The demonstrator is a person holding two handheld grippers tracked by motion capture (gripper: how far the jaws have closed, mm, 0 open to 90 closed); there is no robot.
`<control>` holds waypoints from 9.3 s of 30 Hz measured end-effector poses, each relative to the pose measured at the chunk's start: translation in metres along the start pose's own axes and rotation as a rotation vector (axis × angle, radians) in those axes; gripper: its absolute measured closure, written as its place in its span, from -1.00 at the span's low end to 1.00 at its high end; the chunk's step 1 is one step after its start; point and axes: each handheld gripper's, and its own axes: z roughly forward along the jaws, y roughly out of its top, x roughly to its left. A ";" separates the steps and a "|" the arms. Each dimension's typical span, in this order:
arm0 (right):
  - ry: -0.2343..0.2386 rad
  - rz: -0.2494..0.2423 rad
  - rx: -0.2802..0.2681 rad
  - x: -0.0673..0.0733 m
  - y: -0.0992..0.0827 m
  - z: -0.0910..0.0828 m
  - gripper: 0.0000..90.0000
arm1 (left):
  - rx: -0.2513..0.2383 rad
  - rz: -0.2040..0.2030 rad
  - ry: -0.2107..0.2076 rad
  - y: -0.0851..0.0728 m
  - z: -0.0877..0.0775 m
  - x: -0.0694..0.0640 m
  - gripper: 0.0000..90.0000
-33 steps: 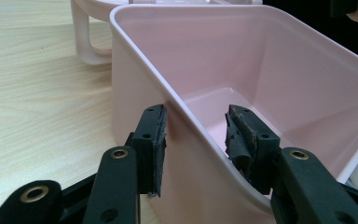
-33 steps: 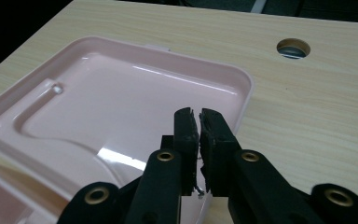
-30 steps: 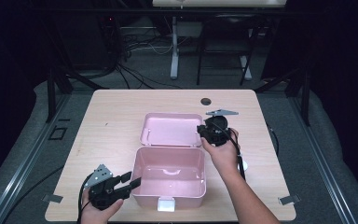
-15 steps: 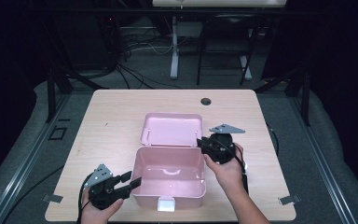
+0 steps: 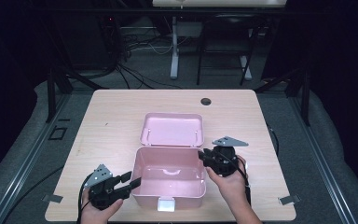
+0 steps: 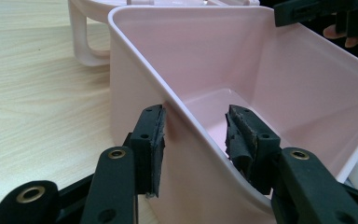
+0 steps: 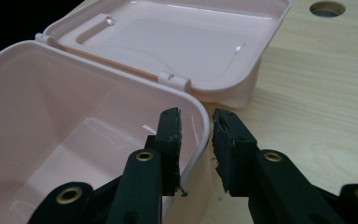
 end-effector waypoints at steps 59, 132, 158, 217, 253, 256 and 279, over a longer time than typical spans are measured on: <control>0.016 -0.048 -0.024 -0.010 0.021 -0.010 0.45 | -0.020 -0.012 -0.022 0.010 0.009 0.004 0.13; -0.157 -0.134 0.762 -0.096 0.024 0.003 -0.02 | -0.027 0.002 -0.013 0.007 -0.003 0.006 0.01; -0.152 -0.066 0.799 -0.112 0.008 0.016 0.08 | -0.029 -0.011 -0.021 0.007 -0.002 0.007 0.00; -0.090 -0.262 0.794 -0.048 0.072 -0.024 0.11 | -0.046 -0.028 -0.012 0.009 -0.011 0.011 0.00; 0.065 -0.463 0.794 0.040 0.106 -0.026 0.11 | -0.045 -0.027 -0.019 0.007 -0.010 0.012 0.00; 0.069 -0.476 0.796 0.045 0.106 -0.023 0.11 | -0.045 -0.027 -0.019 0.007 -0.010 0.012 -0.01; 0.213 -0.766 0.803 0.075 0.092 -0.007 0.11 | -0.041 -0.034 -0.026 0.007 -0.010 0.013 -0.01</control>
